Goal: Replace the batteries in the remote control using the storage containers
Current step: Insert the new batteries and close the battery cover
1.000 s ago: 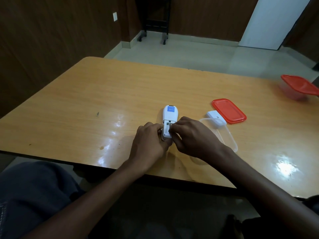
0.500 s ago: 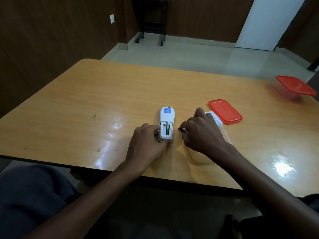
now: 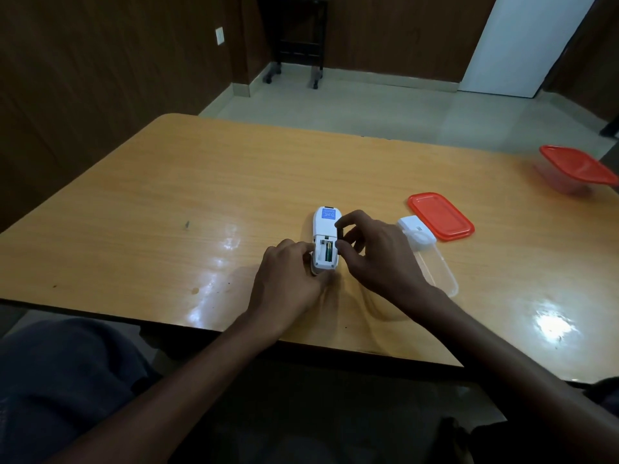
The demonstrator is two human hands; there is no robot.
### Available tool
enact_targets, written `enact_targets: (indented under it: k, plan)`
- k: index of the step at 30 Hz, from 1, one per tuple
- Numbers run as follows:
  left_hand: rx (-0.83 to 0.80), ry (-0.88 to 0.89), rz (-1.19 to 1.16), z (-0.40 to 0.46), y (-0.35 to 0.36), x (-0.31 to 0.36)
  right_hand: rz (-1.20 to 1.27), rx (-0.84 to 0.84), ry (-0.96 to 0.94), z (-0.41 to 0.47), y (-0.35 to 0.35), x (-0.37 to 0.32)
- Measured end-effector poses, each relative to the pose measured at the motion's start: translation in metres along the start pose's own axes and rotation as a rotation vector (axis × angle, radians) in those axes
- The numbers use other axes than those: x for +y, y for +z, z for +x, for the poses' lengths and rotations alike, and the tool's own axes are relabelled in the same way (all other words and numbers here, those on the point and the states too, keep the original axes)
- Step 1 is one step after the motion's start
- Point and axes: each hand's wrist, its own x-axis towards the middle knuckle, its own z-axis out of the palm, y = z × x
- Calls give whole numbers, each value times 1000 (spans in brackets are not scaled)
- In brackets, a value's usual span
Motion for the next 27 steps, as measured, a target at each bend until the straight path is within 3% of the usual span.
enact_targets:
  k: [8,18,27]
  plan:
    - [-13,-6,17,0,0,0,183,63,92,-2,4,-4]
    - [-16,-5,-8,0,-2,1,185,-50,162,6,-1,-3]
    - [-25,0,-12,-1,-2,1,-2,-66,-84,6,7,-1]
